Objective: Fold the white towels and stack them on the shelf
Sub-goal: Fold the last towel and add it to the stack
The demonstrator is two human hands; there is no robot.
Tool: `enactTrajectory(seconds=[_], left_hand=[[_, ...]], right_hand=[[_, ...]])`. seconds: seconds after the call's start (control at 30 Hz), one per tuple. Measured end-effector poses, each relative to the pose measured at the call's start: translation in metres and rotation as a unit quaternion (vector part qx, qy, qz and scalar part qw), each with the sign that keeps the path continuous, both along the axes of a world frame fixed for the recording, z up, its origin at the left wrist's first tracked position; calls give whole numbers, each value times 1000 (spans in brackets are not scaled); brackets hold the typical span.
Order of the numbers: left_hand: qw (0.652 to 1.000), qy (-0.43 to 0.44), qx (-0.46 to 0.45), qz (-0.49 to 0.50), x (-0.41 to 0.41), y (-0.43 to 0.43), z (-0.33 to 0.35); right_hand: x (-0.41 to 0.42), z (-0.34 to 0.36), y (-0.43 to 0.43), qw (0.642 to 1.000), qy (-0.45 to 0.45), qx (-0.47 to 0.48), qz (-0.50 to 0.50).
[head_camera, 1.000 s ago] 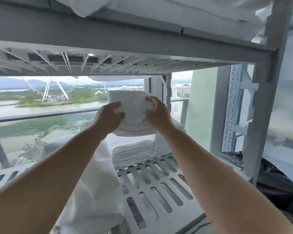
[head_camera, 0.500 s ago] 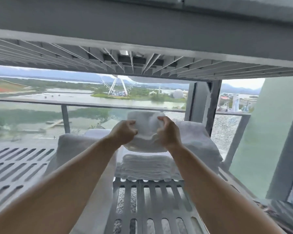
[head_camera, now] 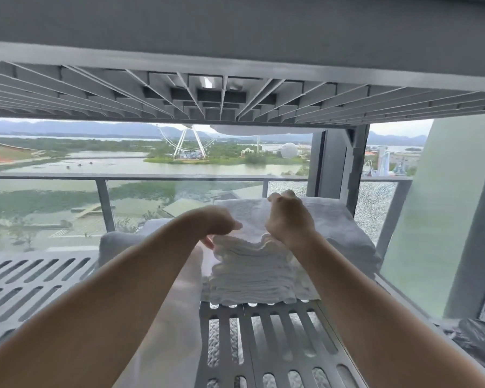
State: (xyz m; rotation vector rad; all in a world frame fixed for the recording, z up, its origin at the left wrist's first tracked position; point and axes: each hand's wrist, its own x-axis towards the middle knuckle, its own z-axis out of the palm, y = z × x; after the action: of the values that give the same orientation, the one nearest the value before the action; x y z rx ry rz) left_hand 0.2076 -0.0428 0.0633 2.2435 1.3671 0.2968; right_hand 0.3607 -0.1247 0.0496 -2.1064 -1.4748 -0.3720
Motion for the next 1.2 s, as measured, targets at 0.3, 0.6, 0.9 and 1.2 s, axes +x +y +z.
enactTrajectory(seconds=[0.3,0.6,0.9,1.2], left_hand=[[964,91,233,-84,14,31,-6],[955,152,220,-130,20,37,-32],[965,110,216,-97,-24,13,-14],[963,95,252,-5,-118,-9,-4]], right_hand=[[7,-24,28,986,-21,-153,56],[9,-43,36,977,9,-206,55],[14,-52,30,990,11,-122,69],[-32,-46,2,979,-139,146,14]])
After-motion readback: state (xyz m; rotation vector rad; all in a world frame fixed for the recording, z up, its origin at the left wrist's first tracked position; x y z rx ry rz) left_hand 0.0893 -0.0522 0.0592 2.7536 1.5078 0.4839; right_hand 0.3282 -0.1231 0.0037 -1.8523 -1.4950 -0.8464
